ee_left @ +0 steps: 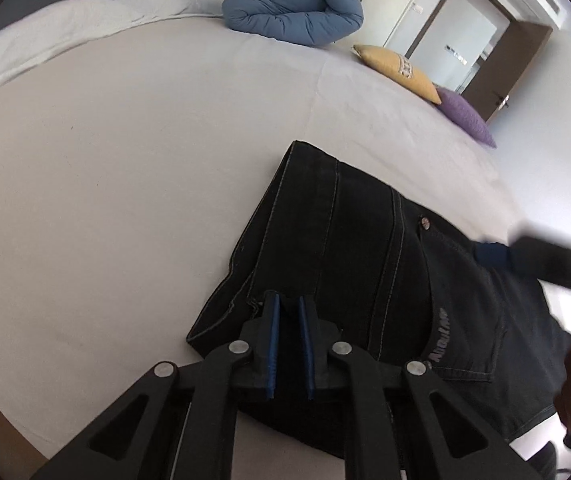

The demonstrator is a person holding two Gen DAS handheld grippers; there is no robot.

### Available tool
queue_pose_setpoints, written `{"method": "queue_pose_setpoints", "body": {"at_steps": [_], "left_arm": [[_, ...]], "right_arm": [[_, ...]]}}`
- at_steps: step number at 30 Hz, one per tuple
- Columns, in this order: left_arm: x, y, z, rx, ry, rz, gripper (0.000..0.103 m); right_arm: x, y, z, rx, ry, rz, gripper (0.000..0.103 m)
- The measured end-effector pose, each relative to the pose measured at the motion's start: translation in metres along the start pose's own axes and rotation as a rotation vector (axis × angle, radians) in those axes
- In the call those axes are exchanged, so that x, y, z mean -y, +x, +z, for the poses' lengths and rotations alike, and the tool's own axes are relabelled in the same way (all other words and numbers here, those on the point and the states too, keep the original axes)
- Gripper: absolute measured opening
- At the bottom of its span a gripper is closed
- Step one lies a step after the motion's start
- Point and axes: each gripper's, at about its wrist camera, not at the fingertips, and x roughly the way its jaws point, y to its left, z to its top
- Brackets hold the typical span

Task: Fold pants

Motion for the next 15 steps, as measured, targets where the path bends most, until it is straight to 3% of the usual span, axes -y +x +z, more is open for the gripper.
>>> {"method": "queue_pose_setpoints", "body": {"at_steps": [3, 6, 8, 10, 12, 15], "left_arm": [[0.000, 0.004, 0.001, -0.006, 0.005, 0.012, 0.013], [-0.001, 0.002, 0.002, -0.016, 0.012, 0.013, 0.013], [0.001, 0.003, 0.003, -0.020, 0.021, 0.020, 0.013], [0.003, 0.003, 0.005, -0.025, 0.029, 0.023, 0.013], [0.005, 0.006, 0.009, -0.023, 0.034, 0.014, 0.013], [0.012, -0.004, 0.012, -0.031, 0.083, 0.044, 0.014]], "right_arm": [[0.011, 0.009, -0.038, -0.046, -0.009, -0.034, 0.066], [0.049, 0.015, -0.064, -0.059, 0.022, -0.114, 0.032], [0.068, -0.012, -0.080, -0.011, 0.111, -0.075, 0.030], [0.083, -0.040, -0.105, 0.017, 0.129, -0.148, 0.030], [0.108, -0.069, -0.139, 0.065, 0.189, -0.131, 0.030], [0.160, -0.136, -0.211, 0.232, 0.353, -0.102, 0.025]]}}
